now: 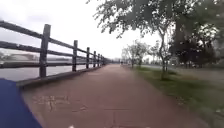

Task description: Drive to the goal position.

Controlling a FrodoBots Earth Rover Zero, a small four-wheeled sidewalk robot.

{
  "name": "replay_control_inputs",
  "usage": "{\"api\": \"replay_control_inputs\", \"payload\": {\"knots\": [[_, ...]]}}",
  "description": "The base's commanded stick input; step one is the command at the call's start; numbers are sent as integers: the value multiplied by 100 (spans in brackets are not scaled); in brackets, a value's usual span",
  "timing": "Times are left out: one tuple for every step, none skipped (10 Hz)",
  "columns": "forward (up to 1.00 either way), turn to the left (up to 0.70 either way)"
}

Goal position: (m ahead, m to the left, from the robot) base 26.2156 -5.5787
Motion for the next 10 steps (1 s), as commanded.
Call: {"api": "replay_control_inputs", "payload": {"knots": [[85,7],[85,6],[85,8],[85,6],[85,8],[85,11],[85,8],[85,9],[85,13],[85,-18]]}}
